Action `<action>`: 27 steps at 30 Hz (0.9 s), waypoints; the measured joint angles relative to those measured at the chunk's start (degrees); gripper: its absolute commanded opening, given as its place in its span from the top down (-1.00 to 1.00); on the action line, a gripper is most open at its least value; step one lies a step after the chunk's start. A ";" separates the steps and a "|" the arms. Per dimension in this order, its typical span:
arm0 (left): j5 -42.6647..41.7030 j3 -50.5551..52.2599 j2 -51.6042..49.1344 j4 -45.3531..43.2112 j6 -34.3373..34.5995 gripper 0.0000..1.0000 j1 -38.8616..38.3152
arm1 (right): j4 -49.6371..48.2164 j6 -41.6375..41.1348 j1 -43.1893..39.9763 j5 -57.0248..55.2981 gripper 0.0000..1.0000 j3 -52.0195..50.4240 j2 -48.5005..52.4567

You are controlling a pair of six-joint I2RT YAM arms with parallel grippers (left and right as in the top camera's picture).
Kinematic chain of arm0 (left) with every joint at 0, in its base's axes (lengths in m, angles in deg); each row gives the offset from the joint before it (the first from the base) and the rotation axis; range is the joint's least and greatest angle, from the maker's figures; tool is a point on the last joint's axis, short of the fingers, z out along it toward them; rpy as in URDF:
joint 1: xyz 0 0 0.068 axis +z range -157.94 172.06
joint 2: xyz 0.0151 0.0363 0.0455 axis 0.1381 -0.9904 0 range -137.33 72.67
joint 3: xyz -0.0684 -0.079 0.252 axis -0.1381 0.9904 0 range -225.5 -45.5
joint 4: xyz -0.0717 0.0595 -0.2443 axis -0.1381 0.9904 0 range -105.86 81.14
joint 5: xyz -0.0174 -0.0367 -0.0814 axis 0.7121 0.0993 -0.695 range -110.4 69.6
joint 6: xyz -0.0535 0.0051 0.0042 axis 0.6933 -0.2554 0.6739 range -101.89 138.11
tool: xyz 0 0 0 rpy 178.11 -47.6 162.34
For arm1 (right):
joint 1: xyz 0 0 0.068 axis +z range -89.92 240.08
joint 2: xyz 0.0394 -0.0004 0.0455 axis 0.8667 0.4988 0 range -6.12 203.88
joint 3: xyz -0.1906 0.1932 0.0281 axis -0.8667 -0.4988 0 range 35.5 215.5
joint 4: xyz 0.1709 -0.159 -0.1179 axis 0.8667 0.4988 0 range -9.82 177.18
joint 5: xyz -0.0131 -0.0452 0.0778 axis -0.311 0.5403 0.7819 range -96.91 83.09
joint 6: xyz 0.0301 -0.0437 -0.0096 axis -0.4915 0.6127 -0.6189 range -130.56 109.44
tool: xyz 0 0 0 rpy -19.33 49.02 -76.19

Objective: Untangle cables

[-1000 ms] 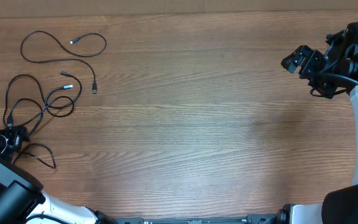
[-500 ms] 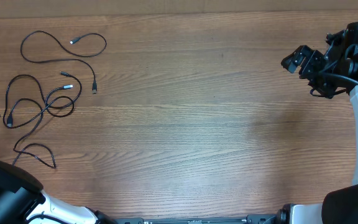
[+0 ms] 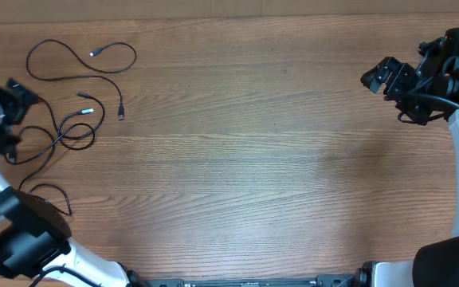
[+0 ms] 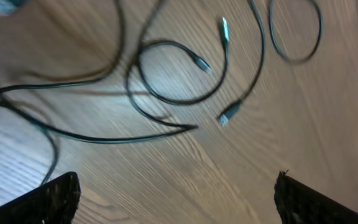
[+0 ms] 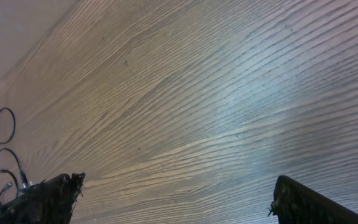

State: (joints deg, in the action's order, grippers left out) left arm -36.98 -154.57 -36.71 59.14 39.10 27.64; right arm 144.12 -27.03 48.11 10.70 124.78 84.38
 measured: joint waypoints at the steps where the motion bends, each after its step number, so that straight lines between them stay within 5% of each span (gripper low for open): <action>1: 1.55 0.00 0.00 0.09 0.07 -0.89 -1.22 | 0.11 0.02 0.00 0.00 -1.00 0.00 0.00; 5: 9.01 0.50 0.00 0.83 2.25 -0.77 -5.62 | 0.63 0.00 0.00 0.00 -1.00 0.00 0.00; 8: 13.35 2.08 0.00 1.01 3.93 -0.34 -7.08 | 0.76 0.02 0.00 0.00 -1.00 0.00 0.00; 14: 17.97 5.66 0.00 0.04 5.05 -0.08 -7.26 | 0.81 0.00 0.00 -0.02 -1.00 0.00 0.00; 22: 20.35 14.12 0.00 -3.87 8.24 -0.46 -7.26 | 0.76 -0.02 0.00 0.00 -1.00 0.00 0.00; 27: 20.55 19.91 0.00 -14.25 9.51 -0.33 -7.26 | 0.79 0.00 0.00 0.00 -1.00 0.00 0.00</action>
State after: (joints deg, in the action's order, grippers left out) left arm -16.44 -134.66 -36.71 44.89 48.61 20.38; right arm 144.91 -27.03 48.11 10.70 124.78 84.38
